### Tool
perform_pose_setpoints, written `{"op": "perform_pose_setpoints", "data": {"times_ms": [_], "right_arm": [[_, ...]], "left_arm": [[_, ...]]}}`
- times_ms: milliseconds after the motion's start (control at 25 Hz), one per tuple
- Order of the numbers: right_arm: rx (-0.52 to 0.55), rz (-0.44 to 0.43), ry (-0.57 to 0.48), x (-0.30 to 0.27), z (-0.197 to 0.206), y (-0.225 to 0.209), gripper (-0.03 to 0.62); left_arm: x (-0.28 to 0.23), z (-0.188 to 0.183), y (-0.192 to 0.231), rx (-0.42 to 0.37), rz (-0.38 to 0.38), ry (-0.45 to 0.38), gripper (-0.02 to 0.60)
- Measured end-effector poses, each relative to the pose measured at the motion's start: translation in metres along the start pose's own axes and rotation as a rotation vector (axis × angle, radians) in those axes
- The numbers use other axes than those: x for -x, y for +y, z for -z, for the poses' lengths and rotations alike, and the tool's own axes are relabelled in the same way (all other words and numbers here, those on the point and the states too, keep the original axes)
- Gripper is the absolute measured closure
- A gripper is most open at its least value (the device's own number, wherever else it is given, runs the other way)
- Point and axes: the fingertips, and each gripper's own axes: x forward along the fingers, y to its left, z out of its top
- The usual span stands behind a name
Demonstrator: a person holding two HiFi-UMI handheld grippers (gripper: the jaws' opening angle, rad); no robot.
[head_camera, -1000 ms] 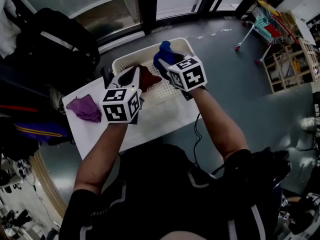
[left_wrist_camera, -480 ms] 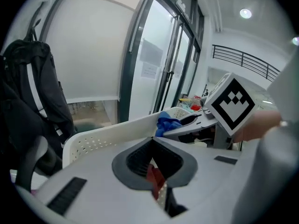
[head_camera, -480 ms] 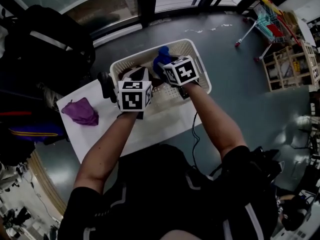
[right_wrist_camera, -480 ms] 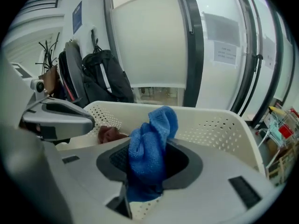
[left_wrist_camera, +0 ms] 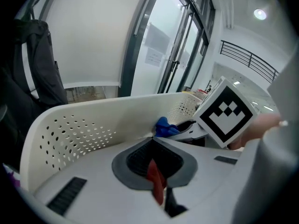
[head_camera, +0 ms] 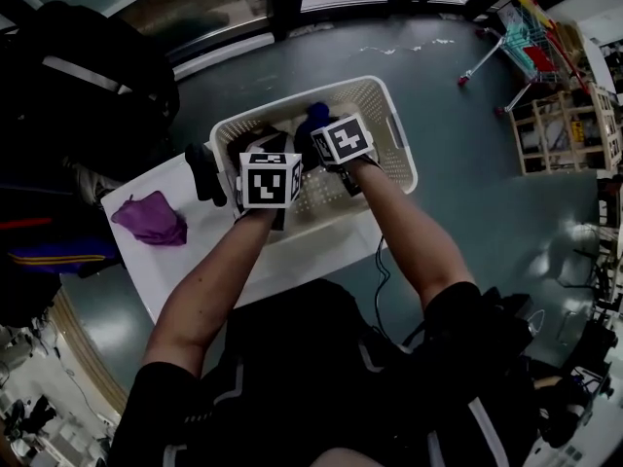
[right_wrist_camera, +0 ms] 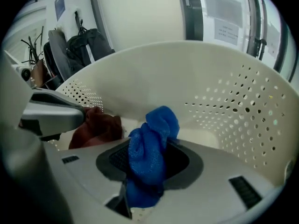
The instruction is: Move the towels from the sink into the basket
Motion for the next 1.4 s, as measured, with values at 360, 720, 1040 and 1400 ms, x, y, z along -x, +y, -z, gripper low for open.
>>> {"op": "perform_pose_setpoints", "data": {"times_ms": [360,720,1040,1400], "right_arm": [[-0.036,-0.018,-0.017,0.005,-0.004,-0.002,0.341],[-0.036,-0.022,-0.284,0.085,-0.048,0.01,0.338],[-0.001,-0.045,-0.553,0.186,-0.063,0.04,0.511],[0.057,-0.108,-0.749,0.257,-0.049,0.097,0.577]], "left_arm": [[0.005,-0.012,-0.002,0.025,0.031,-0.037,0.577],[0.06,-0.045,-0.021,0.018,0.044,-0.209,0.578],[0.156,-0.067,-0.063,-0.113,0.065,-0.437,0.578],[0.252,-0.041,-0.056,-0.128,-0.061,-0.547,0.578]]}}
